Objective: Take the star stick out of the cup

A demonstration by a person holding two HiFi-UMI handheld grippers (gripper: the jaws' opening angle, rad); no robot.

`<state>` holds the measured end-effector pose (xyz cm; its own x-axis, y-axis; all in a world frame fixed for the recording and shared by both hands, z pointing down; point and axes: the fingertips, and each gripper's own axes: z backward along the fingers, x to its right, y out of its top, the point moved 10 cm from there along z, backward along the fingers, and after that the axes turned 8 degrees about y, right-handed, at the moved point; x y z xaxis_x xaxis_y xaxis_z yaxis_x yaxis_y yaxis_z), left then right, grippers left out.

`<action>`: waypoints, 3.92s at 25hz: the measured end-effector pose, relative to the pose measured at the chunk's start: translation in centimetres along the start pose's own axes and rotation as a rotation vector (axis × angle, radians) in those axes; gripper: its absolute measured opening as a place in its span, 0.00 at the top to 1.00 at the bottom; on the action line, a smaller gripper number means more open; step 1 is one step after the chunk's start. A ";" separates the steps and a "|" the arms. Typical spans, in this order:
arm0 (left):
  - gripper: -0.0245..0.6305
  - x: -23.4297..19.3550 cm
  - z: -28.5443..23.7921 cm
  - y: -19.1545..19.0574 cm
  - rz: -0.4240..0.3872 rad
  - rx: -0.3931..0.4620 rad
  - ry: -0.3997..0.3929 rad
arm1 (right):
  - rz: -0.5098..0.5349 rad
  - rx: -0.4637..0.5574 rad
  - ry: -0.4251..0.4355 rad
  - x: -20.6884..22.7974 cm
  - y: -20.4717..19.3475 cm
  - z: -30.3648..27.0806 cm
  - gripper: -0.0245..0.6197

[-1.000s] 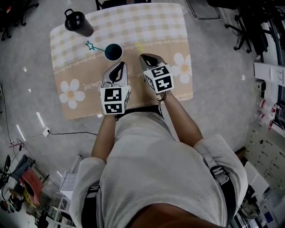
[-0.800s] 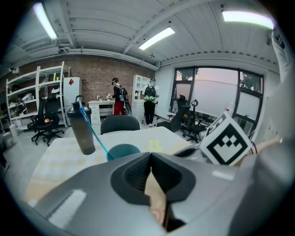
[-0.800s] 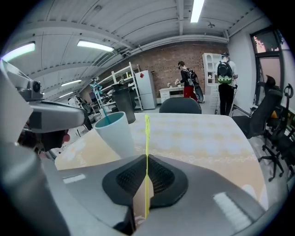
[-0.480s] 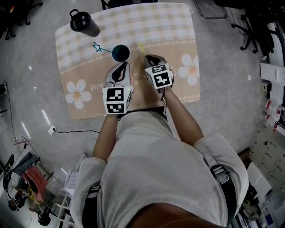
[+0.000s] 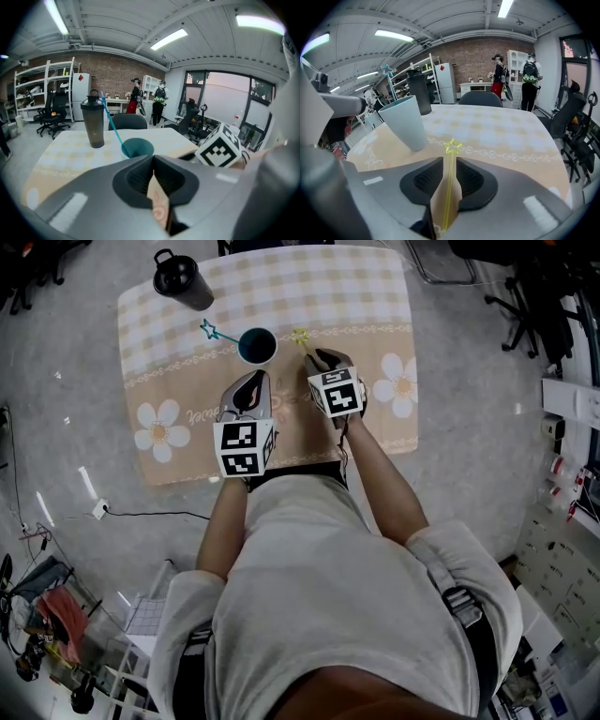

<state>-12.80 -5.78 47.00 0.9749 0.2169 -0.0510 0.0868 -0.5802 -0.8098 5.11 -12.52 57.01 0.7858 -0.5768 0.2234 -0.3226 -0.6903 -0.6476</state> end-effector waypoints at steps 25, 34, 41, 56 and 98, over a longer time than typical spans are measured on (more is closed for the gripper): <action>0.96 -8.8 5.0 0.8 0.181 0.142 0.244 | 0.584 0.151 0.225 -12.2 14.0 1.1 0.83; 0.96 -9.6 5.0 0.5 0.197 0.142 0.252 | 0.572 0.087 0.218 -12.5 14.3 -1.3 0.83; 0.96 -9.5 5.1 0.5 0.203 0.147 0.254 | 0.535 0.124 0.220 -12.4 14.6 -0.8 0.94; 0.96 -6.3 6.2 2.1 0.156 0.203 0.232 | 0.393 0.384 0.284 -10.9 16.1 6.2 0.94; 0.96 7.1 -0.7 0.0 0.002 0.024 -0.130 | 0.103 -0.074 0.174 -1.2 2.3 13.0 0.94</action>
<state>-5.76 -4.82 47.01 0.9402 0.3162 -0.1265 0.0783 -0.5622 -0.8233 10.24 -7.73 45.77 0.6456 -0.7082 0.2856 -0.4395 -0.6505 -0.6194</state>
